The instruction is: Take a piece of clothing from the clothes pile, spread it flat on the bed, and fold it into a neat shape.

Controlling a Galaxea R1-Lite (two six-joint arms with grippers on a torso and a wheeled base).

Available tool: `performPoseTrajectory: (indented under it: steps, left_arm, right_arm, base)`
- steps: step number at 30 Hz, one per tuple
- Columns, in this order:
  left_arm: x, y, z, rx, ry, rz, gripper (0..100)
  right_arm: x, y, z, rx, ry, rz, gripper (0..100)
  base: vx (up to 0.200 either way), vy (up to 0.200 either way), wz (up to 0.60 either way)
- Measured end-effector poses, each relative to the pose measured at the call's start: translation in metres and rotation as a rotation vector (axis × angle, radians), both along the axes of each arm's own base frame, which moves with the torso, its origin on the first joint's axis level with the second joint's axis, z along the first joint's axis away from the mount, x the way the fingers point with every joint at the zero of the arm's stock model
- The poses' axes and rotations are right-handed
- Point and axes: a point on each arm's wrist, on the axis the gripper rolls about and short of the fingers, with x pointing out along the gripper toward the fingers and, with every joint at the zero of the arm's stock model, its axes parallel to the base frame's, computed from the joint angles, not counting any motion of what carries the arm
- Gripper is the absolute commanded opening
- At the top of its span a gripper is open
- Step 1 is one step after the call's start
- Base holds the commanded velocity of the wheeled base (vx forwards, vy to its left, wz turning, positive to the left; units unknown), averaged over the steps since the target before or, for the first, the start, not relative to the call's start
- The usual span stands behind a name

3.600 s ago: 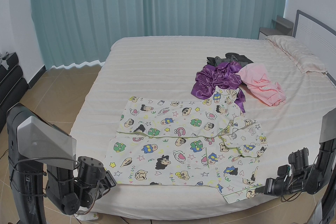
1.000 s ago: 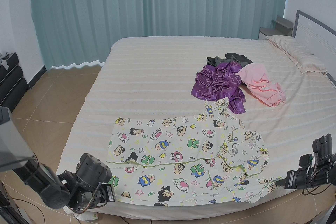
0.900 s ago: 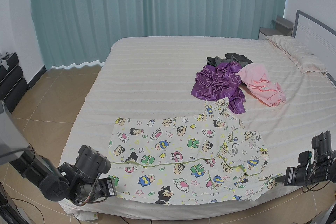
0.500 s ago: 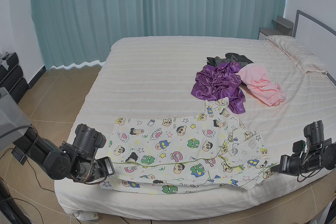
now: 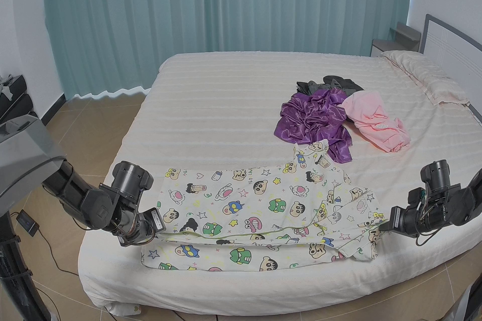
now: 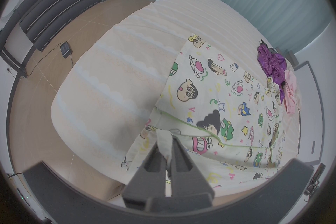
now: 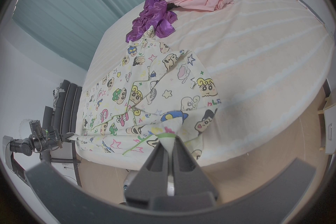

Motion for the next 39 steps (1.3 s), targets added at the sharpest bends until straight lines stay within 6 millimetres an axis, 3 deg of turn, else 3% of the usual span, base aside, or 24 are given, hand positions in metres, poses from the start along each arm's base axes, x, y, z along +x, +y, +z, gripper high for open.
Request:
performPoseTrajectory:
  steps: [12,17,18,19,20,33,39]
  left_arm:
    - [0.035,0.002,-0.026,0.008,0.031,0.034,0]
    - [0.041,0.004,-0.031,0.007,0.032,0.044,0]
    - [0.041,0.004,-0.031,0.007,0.032,0.045,0]
    - [0.042,0.004,-0.031,0.007,0.032,0.046,0]
    - [0.042,0.004,-0.032,0.008,0.032,0.047,100]
    - [0.045,0.016,-0.027,-0.021,0.018,0.116,100]
    - [0.030,0.030,-0.011,-0.109,0.030,0.109,100]
  right_arm:
    - [0.043,0.011,-0.007,0.039,-0.028,-0.024,0]
    - [0.052,0.012,-0.011,0.040,-0.030,-0.025,0]
    - [0.053,0.012,-0.012,0.040,-0.029,-0.025,100]
    - [0.055,0.012,-0.012,0.040,-0.030,-0.026,100]
    - [0.056,0.012,-0.013,0.040,-0.030,-0.026,100]
    - [0.056,0.009,-0.012,0.118,-0.010,-0.135,100]
    - [0.043,0.015,0.002,0.242,0.005,-0.270,100]
  base:
    - [0.000,0.000,0.00]
    - [0.000,0.000,0.00]
    - [0.000,0.000,0.00]
    - [0.000,0.000,0.00]
    - [0.000,0.000,0.00]
    - [0.000,0.000,0.00]
    - [0.000,0.000,0.00]
